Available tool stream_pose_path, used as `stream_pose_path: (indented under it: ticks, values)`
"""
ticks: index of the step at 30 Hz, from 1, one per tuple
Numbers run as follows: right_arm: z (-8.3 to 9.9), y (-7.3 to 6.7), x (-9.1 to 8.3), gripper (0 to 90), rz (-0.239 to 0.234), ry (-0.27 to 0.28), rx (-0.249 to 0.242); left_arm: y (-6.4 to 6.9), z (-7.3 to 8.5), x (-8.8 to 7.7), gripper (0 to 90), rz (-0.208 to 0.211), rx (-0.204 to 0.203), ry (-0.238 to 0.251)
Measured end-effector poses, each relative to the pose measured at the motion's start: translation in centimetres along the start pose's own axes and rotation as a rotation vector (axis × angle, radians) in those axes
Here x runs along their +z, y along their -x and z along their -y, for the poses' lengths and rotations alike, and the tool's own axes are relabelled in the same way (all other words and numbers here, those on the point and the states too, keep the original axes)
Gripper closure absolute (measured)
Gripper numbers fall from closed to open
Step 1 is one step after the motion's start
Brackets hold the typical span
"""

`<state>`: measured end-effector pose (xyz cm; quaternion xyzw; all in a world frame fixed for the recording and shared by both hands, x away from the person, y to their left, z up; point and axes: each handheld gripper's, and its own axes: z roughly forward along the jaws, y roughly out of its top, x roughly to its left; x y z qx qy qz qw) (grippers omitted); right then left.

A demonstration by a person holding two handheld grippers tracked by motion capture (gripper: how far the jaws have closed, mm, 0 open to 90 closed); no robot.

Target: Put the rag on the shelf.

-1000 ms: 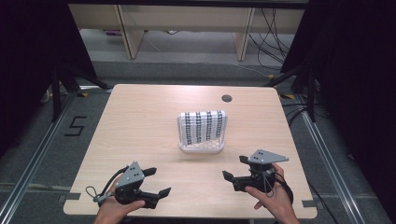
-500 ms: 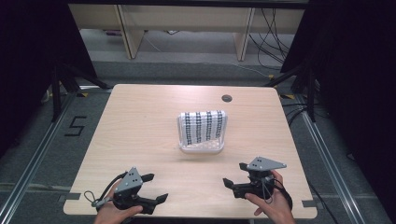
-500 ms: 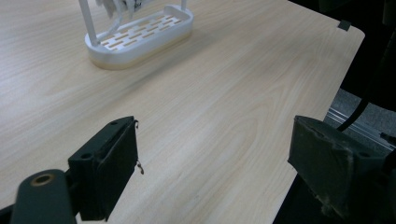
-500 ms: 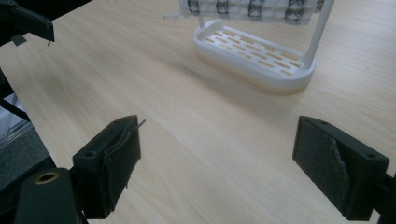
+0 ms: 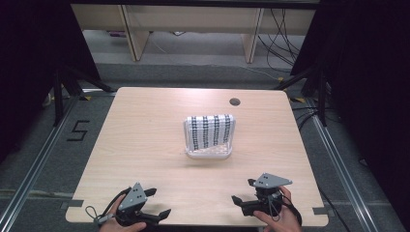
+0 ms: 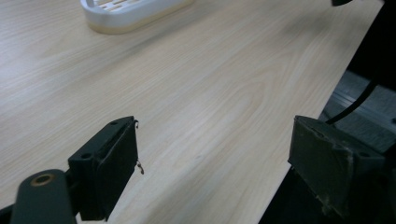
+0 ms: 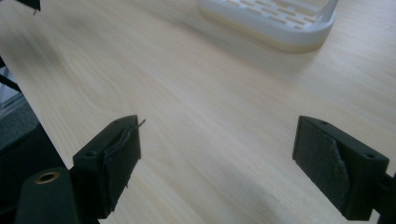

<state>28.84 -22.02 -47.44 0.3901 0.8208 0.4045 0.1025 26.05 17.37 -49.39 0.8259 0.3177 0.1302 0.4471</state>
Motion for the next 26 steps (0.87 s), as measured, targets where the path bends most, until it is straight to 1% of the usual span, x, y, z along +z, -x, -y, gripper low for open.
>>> stream_pose_path:
  ticks: [1, 2, 3, 4, 5, 6, 7, 8, 9, 10, 11, 14, 15, 17, 20, 21, 22, 23, 24, 25, 26]
  values:
    - [0.0, 0.0, 0.0, 16.4, 0.0, 0.0, 0.0, 0.0, 0.0, 0.0, 15.0, 0.0, 0.0, 0.0]
    - [0.1, 0.3, 0.1, 16.4, 0.012, 0.004, -0.053, -0.1, 0.2, 0.0, 15.0, -0.006, 0.035, -0.036]
    - [0.4, 0.1, 0.3, 16.6, 0.019, -0.006, -0.047, -0.1, 0.3, 0.1, 14.9, -0.012, 0.025, -0.035]
    - [0.6, 0.1, 0.5, 16.7, 0.05, 0.003, -0.085, 0.1, 0.4, 0.2, 15.0, -0.004, 0.002, -0.032]
    - [0.6, 0.1, 0.5, 16.7, 0.05, 0.003, -0.085, 0.1, 0.4, 0.2, 15.0, -0.004, 0.002, -0.032]
    - [0.9, 0.0, 0.8, 16.7, 0.046, -0.004, -0.094, 0.0, 0.3, 0.2, 15.0, -0.01, 0.025, -0.032]
    - [0.9, 0.0, 0.8, 16.7, 0.046, -0.004, -0.094, 0.2, 0.3, 0.3, 15.0, -0.002, 0.004, -0.015]
    - [1.0, -0.2, 1.0, 16.7, 0.033, -0.019, -0.092, 0.3, 0.3, 0.3, 15.0, 0.0, -0.001, -0.019]
    - [1.0, -0.2, 1.0, 16.7, 0.033, -0.019, -0.092, 0.3, 0.3, 0.3, 15.0, 0.0, -0.001, -0.019]
    - [1.0, -0.4, 1.0, 16.7, 0.033, -0.026, -0.093, 0.3, 0.3, 0.3, 15.0, 0.001, 0.016, -0.024]
    - [1.1, -0.5, 1.2, 16.7, 0.032, -0.022, -0.109, 0.3, 0.3, 0.3, 15.0, -0.002, 0.011, -0.023]
    - [1.1, -0.6, 1.3, 16.7, 0.018, -0.039, -0.103, 0.2, 0.3, 0.3, 15.0, -0.002, 0.002, -0.015]
    - [1.1, -0.6, 1.4, 16.7, 0.014, -0.039, -0.105, 0.3, 0.3, 0.4, 15.0, -0.001, -0.01, -0.004]
    - [1.1, -0.6, 1.4, 16.7, 0.012, -0.039, -0.104, 0.3, 0.4, 0.4, 15.0, 0.001, -0.011, 0.0]
    - [1.1, -0.5, 1.4, 16.7, 0.01, -0.04, -0.097, 0.2, 0.4, 0.3, 15.0, -0.003, -0.011, -0.014]
    - [1.1, -0.4, 1.3, 16.7, 0.006, -0.034, -0.091, 0.1, 0.3, 0.3, 15.0, -0.003, 0.007, -0.014]
    - [1.1, -0.4, 1.2, 16.7, 0.019, -0.034, -0.094, 0.0, 0.4, 0.4, 15.0, -0.007, -0.006, -0.013]
    - [1.1, -0.4, 1.2, 16.7, 0.019, -0.034, -0.094, 0.0, 0.4, 0.4, 15.0, -0.007, -0.006, -0.013]
    - [1.1, -0.3, 1.2, 16.7, 0.013, -0.021, -0.092, -0.3, 0.5, 0.4, 15.0, -0.02, 0.003, -0.02]
    - [1.1, -0.3, 1.2, 16.7, 0.013, -0.021, -0.092, -0.3, 0.5, 0.4, 15.0, -0.02, 0.003, -0.02]
    - [1.1, -0.2, 1.1, 16.6, 0.021, -0.015, -0.088, -0.5, 0.5, 0.4, 15.0, -0.023, 0.004, -0.019]
